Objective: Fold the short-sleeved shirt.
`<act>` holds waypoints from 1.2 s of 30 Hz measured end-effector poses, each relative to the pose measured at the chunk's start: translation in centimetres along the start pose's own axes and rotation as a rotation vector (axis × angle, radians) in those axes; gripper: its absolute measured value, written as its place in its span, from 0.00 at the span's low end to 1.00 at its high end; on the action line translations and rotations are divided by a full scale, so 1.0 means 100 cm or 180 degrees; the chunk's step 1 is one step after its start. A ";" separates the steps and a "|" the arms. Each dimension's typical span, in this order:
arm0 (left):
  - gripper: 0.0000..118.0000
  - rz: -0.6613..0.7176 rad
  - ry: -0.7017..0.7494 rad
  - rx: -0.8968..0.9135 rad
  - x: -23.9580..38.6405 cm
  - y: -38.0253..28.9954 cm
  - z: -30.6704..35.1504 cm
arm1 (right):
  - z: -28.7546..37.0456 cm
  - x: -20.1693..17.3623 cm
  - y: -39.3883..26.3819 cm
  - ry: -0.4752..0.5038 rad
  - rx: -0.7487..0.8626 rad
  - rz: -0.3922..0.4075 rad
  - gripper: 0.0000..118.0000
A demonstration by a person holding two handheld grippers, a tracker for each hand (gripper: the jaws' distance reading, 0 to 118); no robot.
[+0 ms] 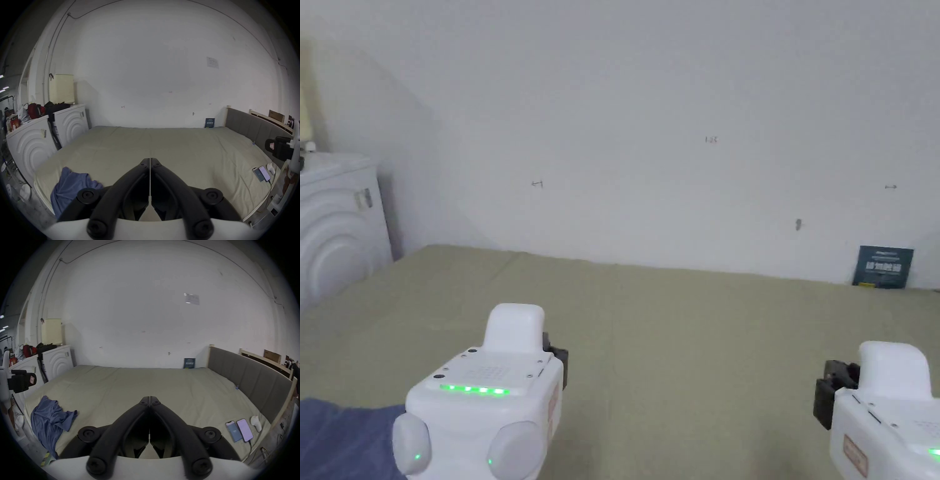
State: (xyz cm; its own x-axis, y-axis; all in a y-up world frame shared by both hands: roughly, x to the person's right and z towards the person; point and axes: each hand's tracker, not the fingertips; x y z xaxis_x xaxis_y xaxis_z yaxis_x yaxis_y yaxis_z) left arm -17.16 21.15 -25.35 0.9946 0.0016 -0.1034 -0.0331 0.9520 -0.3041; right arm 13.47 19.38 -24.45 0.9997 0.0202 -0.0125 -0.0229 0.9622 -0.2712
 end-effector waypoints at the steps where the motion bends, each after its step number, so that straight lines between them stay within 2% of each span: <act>1: 0.00 0.0036 0.0117 -0.0012 -0.002 0.000 -0.001 | -0.005 -0.011 0.000 0.0109 -0.0006 0.0039 0.00; 2: 0.00 0.0075 0.0246 -0.0038 -0.052 -0.009 0.007 | -0.009 -0.023 -0.001 0.0213 0.0005 0.0042 0.00; 4: 0.00 0.0175 0.0413 -0.0059 -0.080 -0.012 0.013 | -0.017 -0.047 0.001 0.0408 0.0011 0.0077 0.00; 12: 0.00 0.0233 0.1126 -0.0106 -0.165 -0.017 0.059 | -0.036 -0.149 0.005 0.1208 0.0017 0.0137 0.00; 16: 0.00 0.0253 0.1311 -0.0132 -0.191 -0.024 0.073 | -0.035 -0.178 0.000 0.1376 -0.0007 0.0190 0.00; 20: 0.00 0.0265 0.1394 -0.0201 -0.206 -0.032 0.074 | -0.035 -0.187 -0.005 0.1433 -0.0055 0.0215 0.00; 26: 0.00 0.0306 0.1317 -0.0335 -0.209 -0.044 0.061 | -0.044 -0.182 -0.013 0.1361 -0.0159 0.0224 0.00; 33: 0.00 0.0360 0.1051 -0.0936 -0.221 -0.087 0.006 | -0.047 -0.175 -0.034 0.1299 -0.0367 0.0272 0.00; 36: 0.00 0.0363 0.1080 -0.1263 -0.229 -0.115 -0.029 | -0.051 -0.175 -0.052 0.1262 -0.0498 0.0309 0.00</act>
State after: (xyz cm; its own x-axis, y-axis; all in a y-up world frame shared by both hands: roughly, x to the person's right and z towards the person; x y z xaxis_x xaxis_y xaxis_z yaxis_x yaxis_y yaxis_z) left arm -39.82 9.23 -22.22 0.8972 -0.0634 -0.4371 -0.2389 0.7626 -0.6011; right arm -3.98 12.68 -27.74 0.9138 -0.0264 -0.4054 -0.1480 0.9077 -0.3927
